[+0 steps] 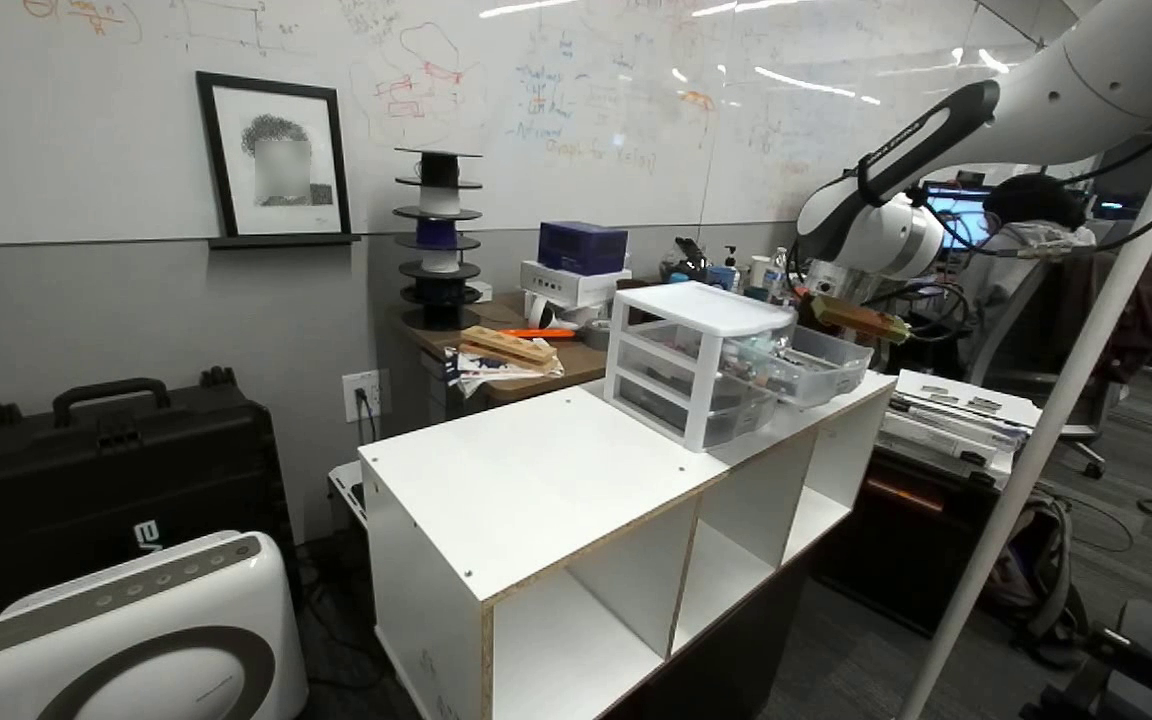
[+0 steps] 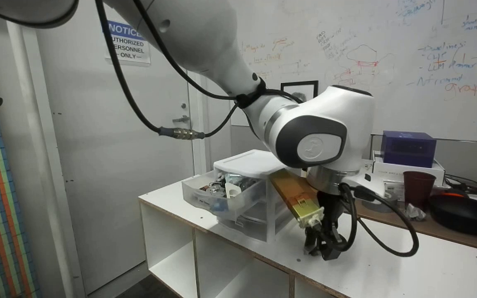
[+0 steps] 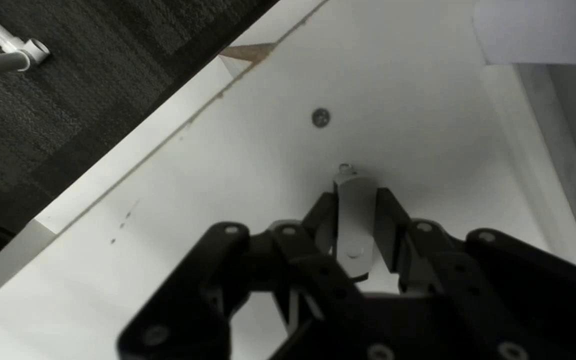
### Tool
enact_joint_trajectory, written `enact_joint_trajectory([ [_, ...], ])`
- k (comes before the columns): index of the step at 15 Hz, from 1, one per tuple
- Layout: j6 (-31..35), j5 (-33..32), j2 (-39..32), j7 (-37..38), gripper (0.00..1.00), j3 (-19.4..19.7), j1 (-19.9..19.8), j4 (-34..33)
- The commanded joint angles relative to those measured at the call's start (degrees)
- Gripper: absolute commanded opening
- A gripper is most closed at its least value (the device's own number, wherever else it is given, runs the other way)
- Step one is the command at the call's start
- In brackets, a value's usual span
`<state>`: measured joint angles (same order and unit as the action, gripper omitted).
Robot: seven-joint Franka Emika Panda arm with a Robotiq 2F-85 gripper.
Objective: Put the object to the right inside the drawer
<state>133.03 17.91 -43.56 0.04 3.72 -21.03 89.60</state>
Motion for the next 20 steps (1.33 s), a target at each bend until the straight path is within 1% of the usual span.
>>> enact_joint_trajectory([
  [1,-3.1,-4.1,7.4,2.0,0.06,2.7,3.5,5.5],
  [3,-2.1,-8.2,12.7,2.1,0.06,4.3,6.1,9.5],
  [5,-1.0,-15.0,17.5,3.1,0.06,6.8,9.5,13.3],
  [6,-0.7,-18.2,20.2,3.2,0.06,7.4,10.8,15.2],
  [9,0.3,-26.9,29.0,2.1,0.06,7.6,13.8,22.1],
  [10,0.5,-29.1,32.1,1.4,0.06,7.0,14.4,24.5],
  [11,0.6,-30.0,35.2,-0.4,0.06,6.0,14.6,27.1],
  [13,2.1,-30.6,41.1,-2.4,0.06,4.1,15.5,32.2],
  [14,1.5,-30.0,43.9,-3.4,0.06,3.2,16.0,34.5],
  [17,-1.0,-25.8,51.2,-8.2,0.06,0.1,17.8,41.1],
  [18,-2.2,-23.3,52.7,-11.1,0.06,-0.6,18.6,42.7],
  [20,-2.1,-19.0,54.5,-16.3,0.06,-1.1,20.3,45.5],
])
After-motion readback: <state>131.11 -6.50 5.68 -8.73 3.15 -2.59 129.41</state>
